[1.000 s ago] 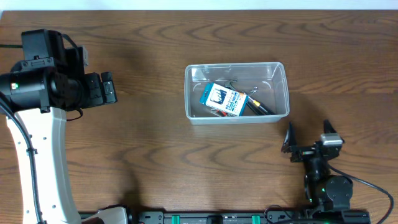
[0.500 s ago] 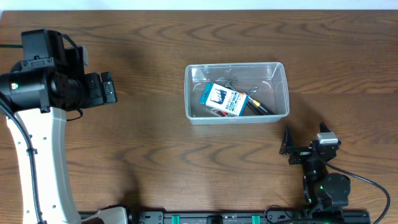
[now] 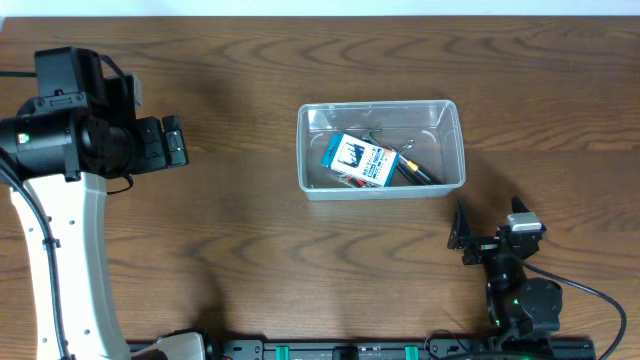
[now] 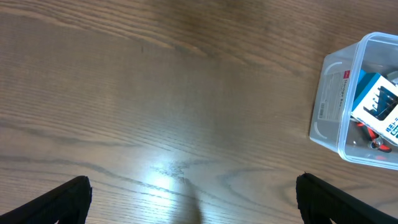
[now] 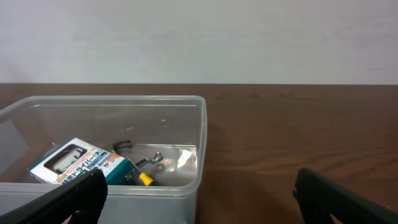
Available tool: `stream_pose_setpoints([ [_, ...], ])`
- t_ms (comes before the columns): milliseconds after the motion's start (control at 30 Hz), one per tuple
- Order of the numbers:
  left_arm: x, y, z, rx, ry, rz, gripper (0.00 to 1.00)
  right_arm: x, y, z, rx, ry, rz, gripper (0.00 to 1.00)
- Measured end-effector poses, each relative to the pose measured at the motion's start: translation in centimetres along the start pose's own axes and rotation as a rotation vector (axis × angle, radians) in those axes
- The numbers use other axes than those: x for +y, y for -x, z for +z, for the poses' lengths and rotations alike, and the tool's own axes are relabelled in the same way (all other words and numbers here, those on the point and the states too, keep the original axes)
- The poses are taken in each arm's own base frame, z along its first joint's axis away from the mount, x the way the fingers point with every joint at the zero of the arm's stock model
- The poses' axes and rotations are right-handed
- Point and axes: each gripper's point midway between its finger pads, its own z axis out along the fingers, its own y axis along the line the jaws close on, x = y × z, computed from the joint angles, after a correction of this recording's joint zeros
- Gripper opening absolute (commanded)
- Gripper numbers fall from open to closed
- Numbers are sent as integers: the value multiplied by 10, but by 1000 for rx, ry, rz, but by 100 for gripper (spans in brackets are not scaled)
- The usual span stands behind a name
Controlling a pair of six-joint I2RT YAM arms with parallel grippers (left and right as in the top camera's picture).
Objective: Pack container
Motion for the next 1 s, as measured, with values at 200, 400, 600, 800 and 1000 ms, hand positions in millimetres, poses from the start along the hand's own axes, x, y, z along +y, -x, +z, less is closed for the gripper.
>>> stream_pose_setpoints([
  [200,0,0,0,0,0,0,98,0,0,0,0,0,0,99],
  [400,0,0,0,0,0,0,98,0,0,0,0,0,0,99],
  [600,0,0,0,0,0,0,98,0,0,0,0,0,0,99],
  [800,0,-8,1,12,0,-1,98,0,0,0,0,0,0,99],
  [1000,0,-28,-13,-27,-1,2,98,0,0,0,0,0,0,99],
])
